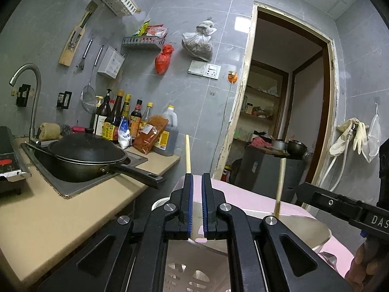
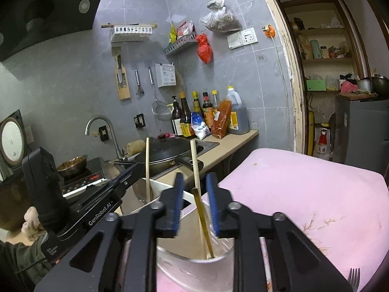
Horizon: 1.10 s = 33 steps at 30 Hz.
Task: Organize utensils
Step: 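Lift the chopstick and gold spoon and drop them into the caddy, then move both open grippers back toward the remaining utensils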
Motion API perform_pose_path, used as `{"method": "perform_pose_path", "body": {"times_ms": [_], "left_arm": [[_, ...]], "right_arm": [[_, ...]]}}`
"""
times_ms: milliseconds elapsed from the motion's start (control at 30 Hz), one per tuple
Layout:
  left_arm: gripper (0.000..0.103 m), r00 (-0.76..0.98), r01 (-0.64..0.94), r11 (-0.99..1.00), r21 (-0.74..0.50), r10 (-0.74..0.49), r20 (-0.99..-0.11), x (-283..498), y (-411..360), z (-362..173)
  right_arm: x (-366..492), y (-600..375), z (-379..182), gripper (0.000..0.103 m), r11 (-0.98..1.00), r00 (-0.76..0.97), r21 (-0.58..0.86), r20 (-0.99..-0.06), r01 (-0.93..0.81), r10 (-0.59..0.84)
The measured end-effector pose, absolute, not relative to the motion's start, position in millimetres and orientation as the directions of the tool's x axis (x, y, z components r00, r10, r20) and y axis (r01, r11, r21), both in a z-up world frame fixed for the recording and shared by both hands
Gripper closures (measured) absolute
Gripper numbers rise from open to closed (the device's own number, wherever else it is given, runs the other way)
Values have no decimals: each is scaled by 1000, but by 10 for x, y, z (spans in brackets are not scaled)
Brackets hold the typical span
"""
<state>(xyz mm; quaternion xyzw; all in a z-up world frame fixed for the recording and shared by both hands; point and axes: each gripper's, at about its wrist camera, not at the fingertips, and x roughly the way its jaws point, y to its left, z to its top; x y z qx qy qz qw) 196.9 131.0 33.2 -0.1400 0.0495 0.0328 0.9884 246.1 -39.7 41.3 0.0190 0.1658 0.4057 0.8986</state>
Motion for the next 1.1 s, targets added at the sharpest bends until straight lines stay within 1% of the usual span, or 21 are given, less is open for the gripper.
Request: {"method": "perform_pose_path", "body": {"times_ms": [67, 133, 200, 233, 267, 300, 333, 367, 400, 433, 467, 500, 533, 567, 600, 633, 667, 733, 967, 1100], "left_arm": [[92, 992, -77, 958, -276, 46, -115, 1958, 1316, 355], [77, 992, -76, 958, -277, 44, -121, 1929, 1314, 382], [71, 992, -73, 956, -283, 39, -124, 1878, 1308, 419], [71, 991, -68, 957, -280, 34, -126, 1859, 1303, 437], [71, 990, -70, 960, -270, 34, -133, 1839, 1287, 463], [70, 989, -74, 963, -258, 38, -141, 1827, 1269, 484], [67, 987, -77, 966, -245, 40, -153, 1814, 1248, 509], [66, 985, -76, 969, -236, 37, -166, 1802, 1225, 535], [62, 984, -74, 970, -233, 33, -175, 1781, 1206, 558], [56, 983, -71, 970, -231, 29, -182, 1766, 1189, 573], [52, 982, -66, 971, -230, 22, -189, 1744, 1166, 595], [44, 981, -58, 971, -230, 14, -191, 1722, 1144, 611], [36, 981, -45, 972, -229, 0, -192, 1691, 1107, 629], [31, 981, -36, 974, -225, -9, -194, 1668, 1073, 643], [22, 980, -25, 976, -219, -19, -197, 1645, 1027, 654], [17, 980, -15, 977, -211, -28, -199, 1618, 978, 658], [15, 980, -5, 979, -204, -36, -196, 1591, 925, 660], [10, 980, 15, 982, -188, -52, -191, 1542, 809, 656], [9, 977, 96, 983, -156, -124, -176, 1406, 400, 584], [9, 961, 151, 977, -152, -181, -208, 1386, 181, 528]], "right_arm": [[2458, -399, 423, 81, 668, 615, 172, -277, -724, 738], [2444, -408, 442, 80, 672, 621, 166, -273, -722, 735], [2424, -428, 464, 79, 680, 633, 158, -262, -716, 728], [2409, -443, 477, 75, 686, 641, 154, -256, -711, 723], [2393, -463, 489, 67, 691, 649, 150, -250, -708, 719], [2383, -485, 500, 62, 695, 655, 147, -246, -703, 714], [2359, -517, 512, 54, 703, 665, 145, -238, -697, 708], [2331, -559, 517, 52, 709, 673, 143, -230, -691, 703], [2308, -597, 518, 51, 715, 681, 140, -226, -685, 697], [2277, -647, 519, 46, 727, 694, 132, -225, -674, 684], [2249, -697, 520, 37, 739, 707, 123, -225, -662, 671], [2221, -752, 520, 33, 748, 717, 116, -222, -653, 661], [2206, -800, 526, 26, 754, 724, 112, -220, -647, 654], [2173, -869, 525, 19, 762, 733, 105, -218, -639, 645], [2143, -940, 523, 16, 771, 743, 96, -217, -630, 633], [2115, -1009, 520, 9, 781, 754, 84, -218, -618, 620], [2085, -1079, 520, 2, 791, 765, 74, -217, -607, 607], [2026, -1207, 515, 0, 807, 783, 63, -209, -588, 586], [1760, -1696, 506, 0, 865, 852, 24, -163, -501, 498], [1627, -1954, 480, 0, 894, 884, -13, -159, -447, 440]]}}
